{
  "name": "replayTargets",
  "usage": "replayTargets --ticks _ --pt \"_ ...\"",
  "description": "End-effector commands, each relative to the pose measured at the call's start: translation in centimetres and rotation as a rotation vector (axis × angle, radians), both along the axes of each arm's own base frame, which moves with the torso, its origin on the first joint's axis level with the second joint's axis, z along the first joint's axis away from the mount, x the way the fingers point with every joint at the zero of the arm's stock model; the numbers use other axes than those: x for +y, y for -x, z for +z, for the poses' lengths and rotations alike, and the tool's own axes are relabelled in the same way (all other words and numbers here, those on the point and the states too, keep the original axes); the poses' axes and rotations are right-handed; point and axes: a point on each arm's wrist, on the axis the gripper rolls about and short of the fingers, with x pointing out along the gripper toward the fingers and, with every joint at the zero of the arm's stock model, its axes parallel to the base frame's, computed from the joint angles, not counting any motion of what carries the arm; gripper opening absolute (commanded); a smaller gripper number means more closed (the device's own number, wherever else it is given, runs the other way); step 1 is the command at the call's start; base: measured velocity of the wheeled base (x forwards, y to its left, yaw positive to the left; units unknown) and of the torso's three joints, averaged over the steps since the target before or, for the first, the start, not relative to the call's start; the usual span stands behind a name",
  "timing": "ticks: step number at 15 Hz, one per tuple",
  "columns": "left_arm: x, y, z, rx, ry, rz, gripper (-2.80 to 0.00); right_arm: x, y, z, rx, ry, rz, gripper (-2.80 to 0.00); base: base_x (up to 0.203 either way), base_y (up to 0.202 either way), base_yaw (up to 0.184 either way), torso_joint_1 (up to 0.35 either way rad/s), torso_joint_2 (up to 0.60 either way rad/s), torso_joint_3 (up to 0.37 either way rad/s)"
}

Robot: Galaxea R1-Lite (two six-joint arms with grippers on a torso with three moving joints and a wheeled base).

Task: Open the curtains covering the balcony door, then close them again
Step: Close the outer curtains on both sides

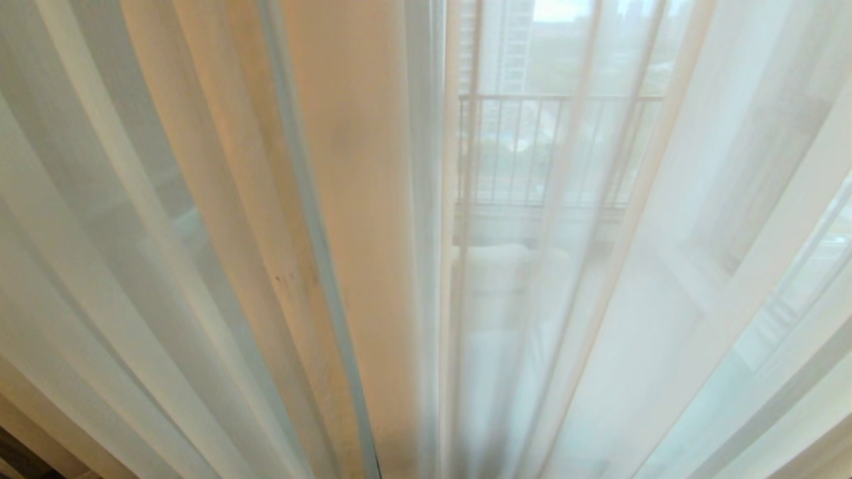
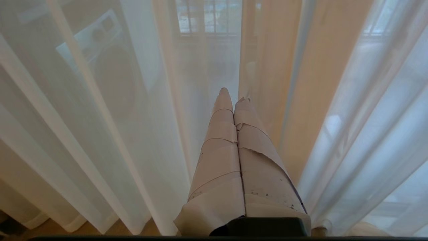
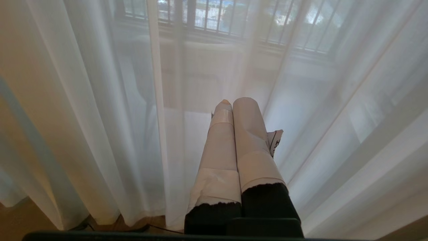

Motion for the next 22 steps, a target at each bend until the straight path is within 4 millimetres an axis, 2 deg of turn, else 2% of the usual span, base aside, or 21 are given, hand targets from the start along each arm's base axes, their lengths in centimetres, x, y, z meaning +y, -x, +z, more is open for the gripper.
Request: replayTargets --ticks 1,9,22 --pt "0.0 0.01 0.0 -0.001 0.0 0.0 -2.8 0.0 -0.01 0.01 0.001 0.001 0.001 -2.8 -0.157 0.0 0.001 0.021 0.0 0.002" --pt "0.0 0.01 0.0 -0.001 0.0 0.0 -2.8 0.0 -0.01 0.01 0.001 0.001 0.001 -2.8 -0.17 0.0 -0.002 -0.003 0.0 0.004" --pt "0.0 0.01 0.0 -0.001 0.0 0.0 -2.8 0.0 -0.02 -0.03 0.002 0.001 0.001 -2.8 0.0 0.0 0.0 0.0 0.0 0.0"
